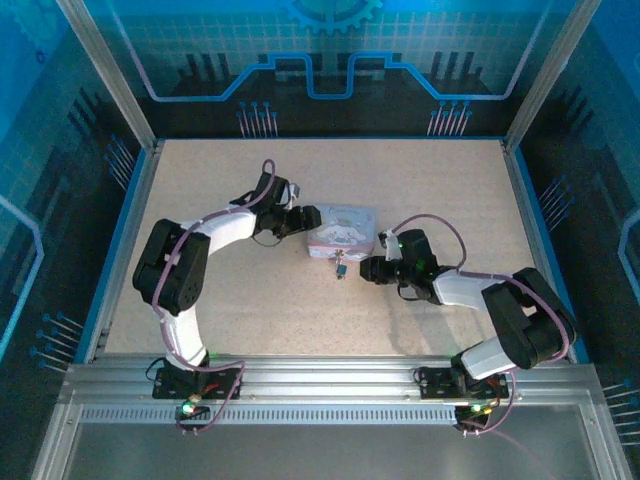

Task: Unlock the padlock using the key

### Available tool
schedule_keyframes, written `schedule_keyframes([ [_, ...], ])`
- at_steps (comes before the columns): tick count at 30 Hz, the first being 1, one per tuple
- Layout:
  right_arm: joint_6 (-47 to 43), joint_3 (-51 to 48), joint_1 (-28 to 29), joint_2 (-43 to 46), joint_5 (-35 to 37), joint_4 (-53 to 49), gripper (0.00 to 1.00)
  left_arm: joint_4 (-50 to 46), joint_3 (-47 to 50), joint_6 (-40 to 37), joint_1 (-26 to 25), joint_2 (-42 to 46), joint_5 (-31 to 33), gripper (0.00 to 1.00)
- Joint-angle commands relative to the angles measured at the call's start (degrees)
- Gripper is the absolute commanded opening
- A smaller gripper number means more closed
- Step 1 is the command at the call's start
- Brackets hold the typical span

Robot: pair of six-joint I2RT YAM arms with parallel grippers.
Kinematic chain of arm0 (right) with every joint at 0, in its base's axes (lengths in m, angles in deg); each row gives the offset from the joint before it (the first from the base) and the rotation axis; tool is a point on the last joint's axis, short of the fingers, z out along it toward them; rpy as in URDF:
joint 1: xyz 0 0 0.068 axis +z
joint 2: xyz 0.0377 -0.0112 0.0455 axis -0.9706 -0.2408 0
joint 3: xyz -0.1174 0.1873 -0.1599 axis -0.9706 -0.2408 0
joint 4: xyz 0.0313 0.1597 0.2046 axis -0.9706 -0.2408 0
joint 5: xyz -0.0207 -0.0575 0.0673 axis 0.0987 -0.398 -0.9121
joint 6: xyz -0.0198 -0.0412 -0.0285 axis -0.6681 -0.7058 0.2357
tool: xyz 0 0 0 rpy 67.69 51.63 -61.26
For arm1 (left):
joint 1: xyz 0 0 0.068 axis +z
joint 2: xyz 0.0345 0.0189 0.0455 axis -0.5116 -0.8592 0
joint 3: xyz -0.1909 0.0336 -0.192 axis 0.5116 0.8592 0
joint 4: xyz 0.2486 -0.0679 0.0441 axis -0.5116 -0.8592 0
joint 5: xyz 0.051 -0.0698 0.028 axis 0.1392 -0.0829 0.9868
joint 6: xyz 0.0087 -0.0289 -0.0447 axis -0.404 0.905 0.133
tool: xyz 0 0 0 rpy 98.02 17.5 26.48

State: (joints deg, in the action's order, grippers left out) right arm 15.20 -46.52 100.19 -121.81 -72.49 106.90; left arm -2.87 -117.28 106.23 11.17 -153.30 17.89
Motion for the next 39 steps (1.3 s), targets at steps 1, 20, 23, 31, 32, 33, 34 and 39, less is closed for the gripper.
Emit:
schedule_keyframes([
  [1,-1.2,2.67,-2.0,-0.07,-1.91,0.66,0.32,-2.6,3.37,0.31,0.59,1.65,0.45,0.74],
  [20,-3.31,12.48,-6.86,-10.16,-8.67,6.74,0.41,1.12,14.91,4.34,0.09,9.4,-0.02,0.73],
  [23,-1.29,9.4,-8.15,-8.97,-11.22,11.6,0.46,1.14,15.56,4.53,0.08,10.22,0.29,0.73],
  [31,3.1,3.06,-8.44,-7.42,-16.16,18.99,0.6,1.75,15.69,5.17,-0.09,10.83,0.12,0.73],
  [32,3.47,2.61,-8.17,-7.77,-16.35,19.74,0.61,1.89,15.78,5.18,-0.18,10.85,0.2,0.73],
  [33,3.75,2.3,-7.77,-8.31,-16.5,20.34,0.62,2.03,15.78,5.27,-0.18,10.89,0.21,0.73],
  [34,4.06,2.19,-7.39,-8.82,-16.44,20.66,0.62,2.31,15.94,5.43,-0.18,10.94,0.31,0.73],
  [39,6.53,2.59,-4.41,-12.73,-15.95,24.06,0.65,3.21,15.98,6.05,-0.36,10.93,0.11,0.73],
])
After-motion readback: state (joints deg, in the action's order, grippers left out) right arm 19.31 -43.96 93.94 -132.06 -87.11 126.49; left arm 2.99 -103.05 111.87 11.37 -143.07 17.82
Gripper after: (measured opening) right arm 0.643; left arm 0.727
